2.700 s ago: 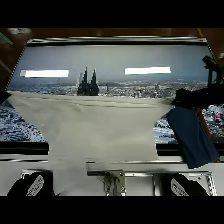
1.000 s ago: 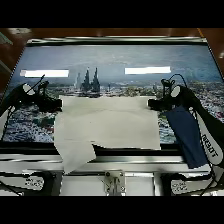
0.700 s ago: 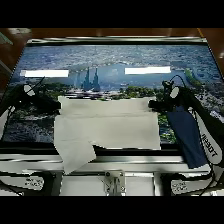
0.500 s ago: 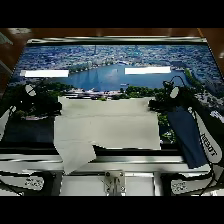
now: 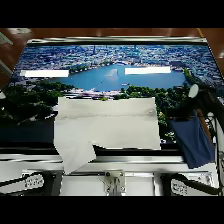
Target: Fold the shirts.
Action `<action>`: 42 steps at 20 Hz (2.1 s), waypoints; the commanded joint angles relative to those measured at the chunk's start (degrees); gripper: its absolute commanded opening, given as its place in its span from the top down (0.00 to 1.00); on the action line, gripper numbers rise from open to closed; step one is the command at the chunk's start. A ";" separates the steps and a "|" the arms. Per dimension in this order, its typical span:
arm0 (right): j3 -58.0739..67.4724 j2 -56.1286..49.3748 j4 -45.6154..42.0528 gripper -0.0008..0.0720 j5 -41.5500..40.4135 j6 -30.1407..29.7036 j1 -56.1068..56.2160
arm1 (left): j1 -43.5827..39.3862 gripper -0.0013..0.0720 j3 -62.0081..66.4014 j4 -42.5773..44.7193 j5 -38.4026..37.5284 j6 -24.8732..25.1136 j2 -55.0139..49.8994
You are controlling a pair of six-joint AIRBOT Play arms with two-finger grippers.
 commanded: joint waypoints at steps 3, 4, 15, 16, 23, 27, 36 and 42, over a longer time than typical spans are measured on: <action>-17.35 13.14 10.97 0.22 -2.69 -3.72 -9.40 | 10.51 0.03 -26.80 -13.18 2.36 9.27 13.38; -19.12 14.05 11.19 0.22 -3.63 -3.72 -9.44 | 10.56 0.03 -29.42 -15.19 2.82 11.19 14.05; -21.46 14.47 19.91 0.22 -6.73 -3.98 -9.44 | 1.88 0.09 -35.06 -21.35 12.31 12.92 7.96; -21.49 14.47 19.91 0.22 -6.78 -3.96 -9.44 | 0.48 0.22 -35.04 -23.63 12.63 13.40 7.19; -21.64 14.47 15.47 0.06 -1.95 -5.27 -9.49 | -2.38 0.94 -33.42 -25.99 5.81 16.76 6.47; -28.00 14.47 17.66 0.06 -2.12 -7.96 -9.49 | -2.40 0.94 -31.23 -26.05 2.54 17.22 7.32; -34.27 8.15 29.75 0.24 -13.66 -9.68 -9.42 | -2.40 0.94 -31.08 -26.29 0.17 17.57 11.02; -31.65 8.92 34.03 0.88 -12.22 -13.90 -9.44 | -2.38 0.94 -28.76 -28.52 2.12 19.61 14.47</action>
